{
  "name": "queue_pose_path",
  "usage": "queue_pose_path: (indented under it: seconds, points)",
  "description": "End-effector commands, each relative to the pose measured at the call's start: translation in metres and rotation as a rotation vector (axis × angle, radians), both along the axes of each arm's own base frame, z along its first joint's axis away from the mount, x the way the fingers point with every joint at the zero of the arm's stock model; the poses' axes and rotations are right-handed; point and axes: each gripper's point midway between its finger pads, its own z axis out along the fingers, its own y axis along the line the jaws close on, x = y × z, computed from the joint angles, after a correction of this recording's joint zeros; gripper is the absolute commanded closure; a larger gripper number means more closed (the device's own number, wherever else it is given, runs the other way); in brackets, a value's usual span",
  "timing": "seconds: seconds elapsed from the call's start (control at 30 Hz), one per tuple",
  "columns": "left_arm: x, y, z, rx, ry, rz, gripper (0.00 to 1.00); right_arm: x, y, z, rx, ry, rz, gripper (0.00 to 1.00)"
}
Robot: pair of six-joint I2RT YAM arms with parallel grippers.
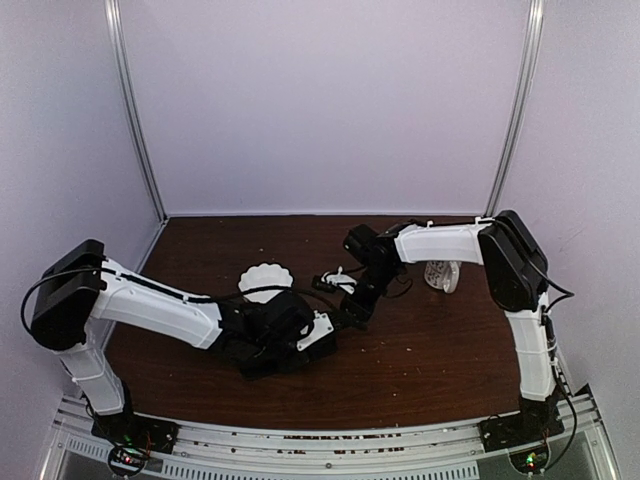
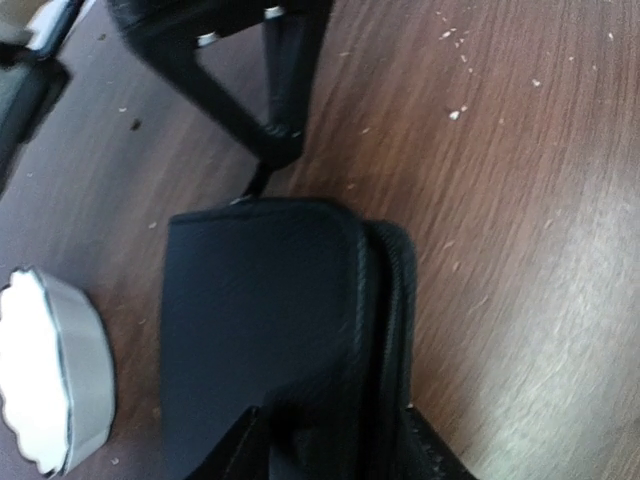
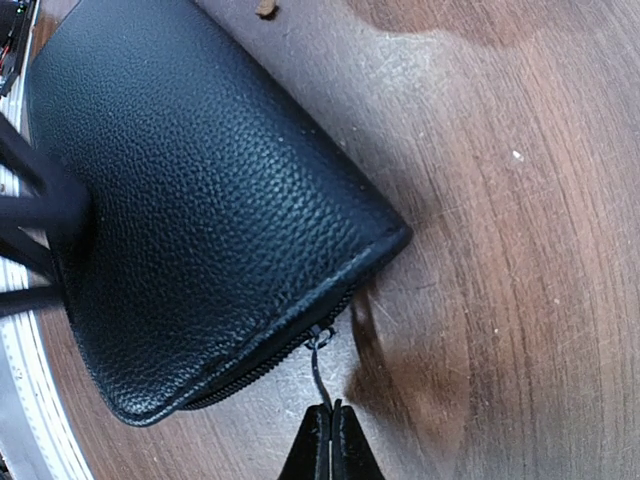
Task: Sort the hair-cutting tools
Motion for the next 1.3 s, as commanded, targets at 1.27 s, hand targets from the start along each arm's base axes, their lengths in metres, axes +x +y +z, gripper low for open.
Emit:
queue_pose_path:
  seconds: [1.27]
  points:
    - [0.030,0.007,-0.021,0.001,-0.005,0.069,1.00,-0.015,-0.040,-0.006,-0.105,0.025,-0.118,1.00]
